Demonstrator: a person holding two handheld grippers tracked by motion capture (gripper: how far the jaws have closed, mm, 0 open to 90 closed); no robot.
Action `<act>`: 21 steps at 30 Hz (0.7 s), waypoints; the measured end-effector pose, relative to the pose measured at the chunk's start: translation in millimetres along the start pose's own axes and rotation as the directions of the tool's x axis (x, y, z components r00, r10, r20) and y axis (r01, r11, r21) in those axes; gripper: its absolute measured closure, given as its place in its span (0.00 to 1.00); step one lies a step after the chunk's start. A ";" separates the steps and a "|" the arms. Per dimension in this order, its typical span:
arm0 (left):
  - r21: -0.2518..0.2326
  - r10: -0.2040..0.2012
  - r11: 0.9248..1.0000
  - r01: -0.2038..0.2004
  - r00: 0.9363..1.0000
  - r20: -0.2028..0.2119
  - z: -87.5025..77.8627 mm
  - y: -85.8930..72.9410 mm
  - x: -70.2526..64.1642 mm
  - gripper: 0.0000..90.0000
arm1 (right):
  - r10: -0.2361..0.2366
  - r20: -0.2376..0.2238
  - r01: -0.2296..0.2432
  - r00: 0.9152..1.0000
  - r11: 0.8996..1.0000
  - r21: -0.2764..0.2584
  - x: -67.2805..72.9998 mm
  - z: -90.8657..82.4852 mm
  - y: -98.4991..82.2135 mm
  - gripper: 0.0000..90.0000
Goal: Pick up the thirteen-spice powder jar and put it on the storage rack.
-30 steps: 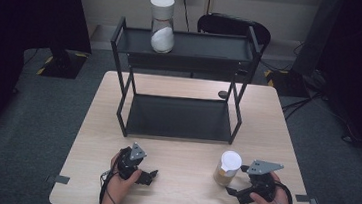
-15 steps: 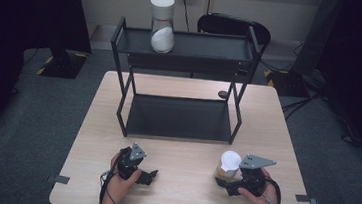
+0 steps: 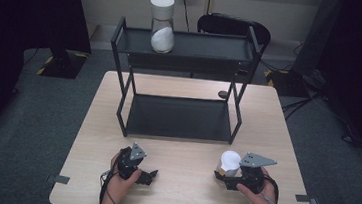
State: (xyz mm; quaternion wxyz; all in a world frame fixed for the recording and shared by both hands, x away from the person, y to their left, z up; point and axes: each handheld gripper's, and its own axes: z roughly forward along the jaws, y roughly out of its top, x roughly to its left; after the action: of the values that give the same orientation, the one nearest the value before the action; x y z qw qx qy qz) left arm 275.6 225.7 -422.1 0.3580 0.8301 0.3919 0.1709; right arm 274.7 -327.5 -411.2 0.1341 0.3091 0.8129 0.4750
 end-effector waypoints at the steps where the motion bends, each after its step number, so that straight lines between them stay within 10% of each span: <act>1: 0.000 0.000 1.000 0.000 1.000 0.000 0.0 0.0 0.0 0.00 | -0.003 0.002 0.003 1.000 1.000 0.003 0.6 -0.2 0.8 0.31; 21: 0.000 0.000 1.000 0.000 1.000 0.000 0.0 0.1 0.1 0.00 | 0.010 0.012 -0.010 1.000 1.000 0.024 3.1 23.8 39.2 0.32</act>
State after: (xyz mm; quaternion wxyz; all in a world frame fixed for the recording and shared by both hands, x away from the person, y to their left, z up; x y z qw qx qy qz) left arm 275.7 225.7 -422.1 0.3580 0.8302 0.3918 0.1708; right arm 299.2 -295.1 -389.7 0.1328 0.3175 0.8161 0.4642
